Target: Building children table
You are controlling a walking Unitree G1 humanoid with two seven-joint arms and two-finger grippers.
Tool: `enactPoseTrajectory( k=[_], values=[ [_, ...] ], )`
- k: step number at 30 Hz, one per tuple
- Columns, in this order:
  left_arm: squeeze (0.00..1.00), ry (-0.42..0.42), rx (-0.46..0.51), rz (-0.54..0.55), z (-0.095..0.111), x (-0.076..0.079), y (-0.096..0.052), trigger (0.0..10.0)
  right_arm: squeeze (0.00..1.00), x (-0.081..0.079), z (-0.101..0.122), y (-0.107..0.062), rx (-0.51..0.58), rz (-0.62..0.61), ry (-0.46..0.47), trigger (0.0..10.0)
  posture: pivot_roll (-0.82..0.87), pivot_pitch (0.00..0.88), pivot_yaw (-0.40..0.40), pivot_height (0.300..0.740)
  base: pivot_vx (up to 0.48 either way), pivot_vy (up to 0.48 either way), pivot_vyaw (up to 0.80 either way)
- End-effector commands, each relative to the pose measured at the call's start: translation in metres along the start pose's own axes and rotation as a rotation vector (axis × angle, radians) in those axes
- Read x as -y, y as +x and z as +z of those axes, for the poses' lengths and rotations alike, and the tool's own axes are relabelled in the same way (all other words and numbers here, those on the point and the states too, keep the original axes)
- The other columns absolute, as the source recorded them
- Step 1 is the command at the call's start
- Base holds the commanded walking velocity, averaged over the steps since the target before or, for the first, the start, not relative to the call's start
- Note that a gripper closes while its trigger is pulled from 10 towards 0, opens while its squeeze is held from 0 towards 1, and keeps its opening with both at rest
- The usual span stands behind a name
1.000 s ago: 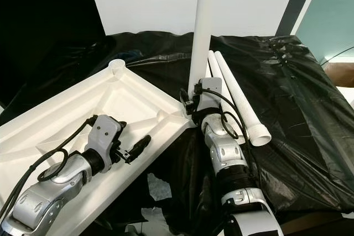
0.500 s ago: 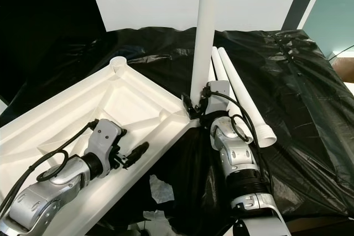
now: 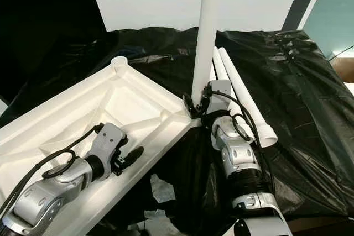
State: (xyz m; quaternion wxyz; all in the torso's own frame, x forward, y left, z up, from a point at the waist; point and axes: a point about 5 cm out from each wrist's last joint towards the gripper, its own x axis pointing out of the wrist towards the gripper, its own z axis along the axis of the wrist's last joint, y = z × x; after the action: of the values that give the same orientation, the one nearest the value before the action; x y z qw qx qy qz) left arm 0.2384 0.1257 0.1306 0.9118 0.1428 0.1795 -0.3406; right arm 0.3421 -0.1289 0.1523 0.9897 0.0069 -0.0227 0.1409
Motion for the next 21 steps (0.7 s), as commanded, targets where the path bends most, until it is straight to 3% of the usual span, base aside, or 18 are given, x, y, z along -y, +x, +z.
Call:
enactPoseTrajectory(
  k=[1, 2, 4, 5, 8, 10, 21],
  values=[
    [0.00, 0.000, -0.054, -0.046, -0.008, 0.001, 0.002, 9.9, 0.00, 0.002, 0.003, 0.001, 0.008, -0.011, 0.007, 10.0, 0.10, 0.042, 0.025, 0.740, 0.000, 0.000, 0.00],
    [0.00, -0.015, -0.062, -0.023, -0.009, -0.002, 0.003, 2.8, 0.00, 0.002, 0.004, 0.001, 0.010, -0.012, 0.010, 10.0, 0.10, 0.041, 0.027, 0.740, 0.000, 0.000, 0.00],
    [0.00, -0.031, -0.071, -0.001, -0.009, -0.004, 0.005, 2.8, 0.00, 0.002, 0.004, 0.000, 0.013, -0.013, 0.013, 10.0, 0.10, 0.041, 0.027, 0.740, 0.000, 0.000, 0.00],
    [0.00, -0.031, -0.074, 0.043, -0.008, -0.009, 0.006, 0.0, 0.00, 0.001, 0.005, 0.000, 0.020, -0.015, 0.020, 10.0, 0.10, 0.042, 0.026, 0.740, 0.000, 0.000, 0.00],
    [0.00, -0.020, -0.077, 0.137, -0.006, -0.020, 0.008, 0.0, 0.00, 0.001, 0.007, 0.000, 0.027, -0.013, 0.024, 10.0, 0.10, 0.044, 0.026, 0.740, 0.000, 0.000, 0.00],
    [0.00, -0.056, -0.080, 0.236, -0.003, -0.032, 0.011, 0.0, 0.00, 0.001, 0.007, 0.000, 0.032, -0.010, 0.031, 10.0, 0.10, 0.045, 0.025, 0.740, 0.000, 0.000, 0.00],
    [0.00, -0.107, -0.037, 0.395, 0.011, -0.051, 0.022, 0.0, 0.00, -0.005, 0.010, -0.001, 0.051, 0.022, 0.062, 10.0, 0.10, 0.056, 0.023, 0.740, 0.000, 0.000, 0.00]
  ],
)
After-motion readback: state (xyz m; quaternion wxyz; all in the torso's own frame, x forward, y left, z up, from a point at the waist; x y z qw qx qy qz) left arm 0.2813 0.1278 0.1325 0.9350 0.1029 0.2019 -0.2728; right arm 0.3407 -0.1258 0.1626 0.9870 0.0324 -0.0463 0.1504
